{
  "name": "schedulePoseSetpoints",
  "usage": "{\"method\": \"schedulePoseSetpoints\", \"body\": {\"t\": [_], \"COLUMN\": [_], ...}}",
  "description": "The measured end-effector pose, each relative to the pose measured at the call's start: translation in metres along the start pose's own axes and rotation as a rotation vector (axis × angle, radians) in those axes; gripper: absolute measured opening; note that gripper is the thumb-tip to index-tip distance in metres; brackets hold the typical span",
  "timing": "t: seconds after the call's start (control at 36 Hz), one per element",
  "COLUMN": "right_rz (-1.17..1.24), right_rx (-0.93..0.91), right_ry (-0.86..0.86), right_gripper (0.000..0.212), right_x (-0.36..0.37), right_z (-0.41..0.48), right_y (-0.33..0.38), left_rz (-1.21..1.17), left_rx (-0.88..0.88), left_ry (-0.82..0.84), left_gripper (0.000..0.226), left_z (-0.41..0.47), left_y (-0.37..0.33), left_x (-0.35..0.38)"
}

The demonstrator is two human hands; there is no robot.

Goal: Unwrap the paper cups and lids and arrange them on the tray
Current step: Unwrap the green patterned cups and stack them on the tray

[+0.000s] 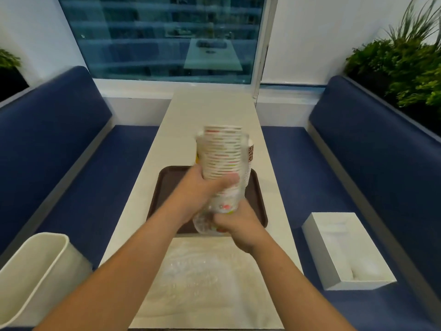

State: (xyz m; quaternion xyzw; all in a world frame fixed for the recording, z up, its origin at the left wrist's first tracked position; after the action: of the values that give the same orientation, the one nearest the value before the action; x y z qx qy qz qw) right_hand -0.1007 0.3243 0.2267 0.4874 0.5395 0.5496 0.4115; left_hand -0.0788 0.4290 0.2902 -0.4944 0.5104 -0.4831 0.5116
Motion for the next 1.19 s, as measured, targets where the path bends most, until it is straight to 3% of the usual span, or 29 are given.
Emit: {"method": "schedulePoseSetpoints", "body": {"t": [0.08, 0.17, 0.22, 0.33, 0.44, 0.47, 0.56, 0.58, 0.64, 0.69, 0.78, 0.86, 0.97, 1.03, 1.06, 1.14, 1.19], "right_rz": [0.02, 0.003, -0.01, -0.059, -0.322, -0.374, -0.596, -0.608, -0.607, -0.678, -0.806, -0.86, -0.785, -0.78, -0.802, -1.088, -1.337], "right_rx": [-0.055, -0.001, 0.01, 0.043, 0.162, 0.123, -0.084, -0.187, -0.354, -0.386, -0.349, -0.374, -0.45, -0.513, -0.544, -0.556, -0.6], "right_ry": [0.006, 0.003, 0.009, 0.071, 0.411, 0.366, -0.12, -0.178, -0.139, -0.058, 0.036, 0.079, -0.181, -0.208, -0.132, 0.206, 0.281], "right_gripper": [0.064, 0.057, 0.046, 0.039, 0.043, 0.044, 0.061, 0.057, 0.038, 0.027, 0.037, 0.03, 0.025, 0.012, 0.017, 0.075, 0.087], "right_x": [0.003, 0.008, 0.018, 0.038, 0.036, 0.024, -0.028, -0.031, -0.023, -0.011, -0.004, -0.004, -0.031, -0.042, -0.04, -0.023, -0.021], "right_z": [0.001, -0.002, -0.005, -0.009, -0.016, -0.008, 0.025, 0.032, 0.048, 0.067, 0.09, 0.105, 0.127, 0.131, 0.132, 0.132, 0.135], "right_y": [0.006, -0.005, -0.011, -0.01, 0.006, 0.018, 0.064, 0.078, 0.093, 0.096, 0.091, 0.09, 0.111, 0.122, 0.123, 0.097, 0.081], "left_rz": [0.202, 0.127, 0.092, 0.233, 0.237, 0.255, 0.347, 0.372, 0.396, 0.415, 0.432, 0.44, 0.441, 0.454, 0.462, 0.462, 0.475], "left_rx": [-0.026, 0.027, 0.127, 0.221, 0.177, 0.178, 0.179, 0.176, 0.171, 0.164, 0.156, 0.139, 0.136, 0.134, 0.133, 0.126, 0.124], "left_ry": [0.098, -0.087, -0.154, -0.178, -0.253, -0.248, -0.191, -0.171, -0.135, -0.11, -0.105, -0.106, -0.055, -0.012, 0.005, 0.03, 0.059], "left_gripper": [0.067, 0.118, 0.131, 0.114, 0.101, 0.1, 0.097, 0.095, 0.091, 0.091, 0.091, 0.087, 0.085, 0.087, 0.088, 0.086, 0.087], "left_z": [-0.012, -0.007, -0.008, -0.011, -0.005, -0.003, -0.001, -0.001, 0.004, 0.012, 0.024, 0.036, 0.05, 0.055, 0.058, 0.066, 0.07], "left_y": [0.022, 0.008, -0.009, -0.012, -0.002, 0.0, 0.007, 0.009, 0.015, 0.021, 0.028, 0.033, 0.041, 0.044, 0.045, 0.045, 0.048], "left_x": [-0.001, -0.031, -0.038, -0.032, -0.054, -0.059, -0.059, -0.058, -0.054, -0.052, -0.054, -0.055, -0.054, -0.052, -0.052, -0.051, -0.051]}}
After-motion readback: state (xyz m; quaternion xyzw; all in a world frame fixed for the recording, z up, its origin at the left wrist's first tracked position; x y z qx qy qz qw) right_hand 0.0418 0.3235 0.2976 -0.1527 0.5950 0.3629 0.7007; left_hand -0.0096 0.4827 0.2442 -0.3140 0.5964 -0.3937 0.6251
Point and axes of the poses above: each hand's wrist, its own z-axis towards the middle knuckle, its own x-axis out of the palm, y = z × x, the point moved 8 cm from there along z, towards the middle knuckle, and after that the axes turned 8 degrees about -y, right-handed, at the moved point
